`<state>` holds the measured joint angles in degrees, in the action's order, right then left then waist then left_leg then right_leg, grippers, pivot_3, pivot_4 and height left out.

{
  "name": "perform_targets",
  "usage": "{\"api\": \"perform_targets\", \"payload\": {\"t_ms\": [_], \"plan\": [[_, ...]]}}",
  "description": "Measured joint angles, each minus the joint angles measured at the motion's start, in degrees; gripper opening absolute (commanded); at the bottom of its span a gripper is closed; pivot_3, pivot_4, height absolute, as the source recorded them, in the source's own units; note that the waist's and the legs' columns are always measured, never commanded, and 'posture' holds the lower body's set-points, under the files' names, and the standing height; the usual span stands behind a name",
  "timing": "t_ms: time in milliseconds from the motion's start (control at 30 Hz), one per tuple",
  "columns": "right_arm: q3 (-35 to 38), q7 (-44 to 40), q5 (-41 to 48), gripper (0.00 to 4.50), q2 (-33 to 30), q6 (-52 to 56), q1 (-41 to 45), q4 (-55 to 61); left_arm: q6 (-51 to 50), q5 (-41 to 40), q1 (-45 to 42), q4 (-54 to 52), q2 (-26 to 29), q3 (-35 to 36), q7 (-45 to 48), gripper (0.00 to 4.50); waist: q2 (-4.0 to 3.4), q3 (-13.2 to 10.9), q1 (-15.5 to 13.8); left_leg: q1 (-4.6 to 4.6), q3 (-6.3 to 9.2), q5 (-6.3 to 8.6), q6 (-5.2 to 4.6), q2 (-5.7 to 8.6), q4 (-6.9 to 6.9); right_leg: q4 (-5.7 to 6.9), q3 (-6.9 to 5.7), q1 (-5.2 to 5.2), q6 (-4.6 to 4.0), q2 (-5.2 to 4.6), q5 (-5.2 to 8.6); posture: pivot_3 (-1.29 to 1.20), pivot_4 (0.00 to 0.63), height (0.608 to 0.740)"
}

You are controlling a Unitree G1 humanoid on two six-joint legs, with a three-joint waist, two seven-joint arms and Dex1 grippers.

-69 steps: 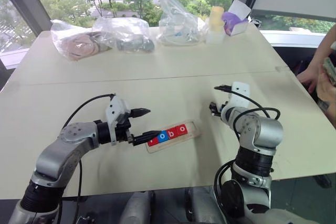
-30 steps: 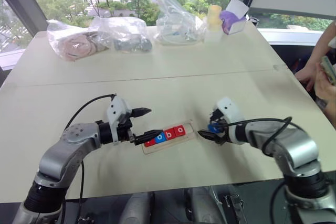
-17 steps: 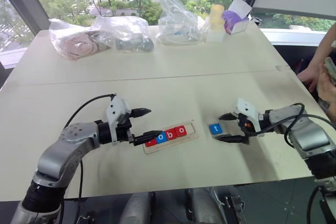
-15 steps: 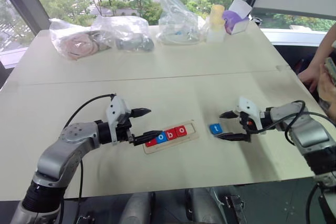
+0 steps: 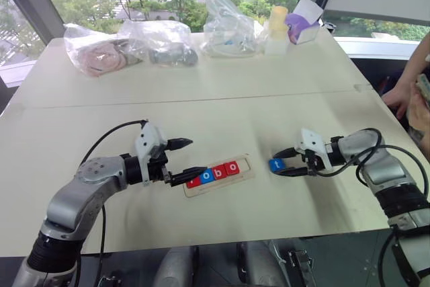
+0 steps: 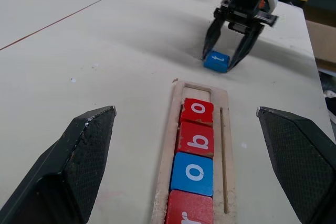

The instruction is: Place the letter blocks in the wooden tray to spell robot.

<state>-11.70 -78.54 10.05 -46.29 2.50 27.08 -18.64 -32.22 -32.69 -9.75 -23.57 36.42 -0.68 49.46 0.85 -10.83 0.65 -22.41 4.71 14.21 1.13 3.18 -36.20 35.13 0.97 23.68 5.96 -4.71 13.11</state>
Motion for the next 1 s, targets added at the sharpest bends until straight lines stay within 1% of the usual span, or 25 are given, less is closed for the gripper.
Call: {"api": "perform_targets", "payload": {"t_ms": [200, 300, 400, 600, 867, 1000], "plan": [[-0.04, 2.89, -2.04, 1.14, 1.09, -2.27, -1.19, 4.92, 0.00, -0.33, 0.02, -0.08, 0.45, 0.08, 0.11, 4.50, -0.01, 0.00, 0.17, 0.01, -0.01, -0.01, 0.02, 0.00, 0.00, 0.07, 0.03, 0.04, -0.03, 0.01, -0.01, 0.00, 0.150, 0.740], [-1.23, 2.52, -2.21, 1.14, 2.61, -1.70, 1.92, 7.77, 0.00, -0.41, -0.07, -0.08, 0.53, 0.08, 0.22, 4.50, -0.01, -0.01, 0.15, 0.01, -0.01, -0.02, 0.04, 0.00, -0.01, 0.08, 0.04, 0.05, -0.04, 0.01, -0.02, 0.00, 0.150, 0.740], [-1.83, 1.42, -2.52, 1.14, 2.85, -1.35, 4.52, 8.84, 0.00, -0.44, -0.13, -0.06, 0.55, 0.08, 0.26, 4.50, 0.00, -0.01, -0.15, 0.00, 0.02, -0.02, 0.04, 0.02, -0.02, 0.05, 0.01, 0.01, -0.03, 0.00, -0.02, 0.00, 0.150, 0.740], [-6.15, -0.30, -4.91, 1.14, 5.72, -1.54, 5.98, 5.93, 0.00, -0.45, -0.12, -0.10, 0.52, 0.07, 0.00, 4.50, 0.00, -0.01, 0.01, 0.00, 0.01, -0.02, 0.04, 0.03, -0.01, 0.05, 0.02, 0.03, -0.04, -0.02, -0.02, 0.00, 0.150, 0.740], [-7.13, -0.56, -6.97, 1.14, 8.29, -3.78, 9.08, 1.01, -0.05, -0.50, 0.38, -0.80, 0.50, 0.13, -1.20, 4.50, -0.01, -0.01, 0.10, 0.01, 0.00, -0.03, 0.05, 0.02, -0.02, 0.07, 0.02, 0.04, -0.02, 0.00, -0.03, 0.00, 0.150, 0.740], [-7.17, -0.61, -7.52, 1.14, 9.19, -4.32, 9.40, 0.30, -0.07, -0.56, 0.65, -1.49, 0.51, 0.30, -1.36, 4.50, -0.01, -0.01, 0.08, 0.01, 0.01, -0.03, 0.05, 0.03, -0.02, 0.08, 0.02, 0.04, -0.02, 0.00, -0.04, 0.00, 0.150, 0.740]]}}
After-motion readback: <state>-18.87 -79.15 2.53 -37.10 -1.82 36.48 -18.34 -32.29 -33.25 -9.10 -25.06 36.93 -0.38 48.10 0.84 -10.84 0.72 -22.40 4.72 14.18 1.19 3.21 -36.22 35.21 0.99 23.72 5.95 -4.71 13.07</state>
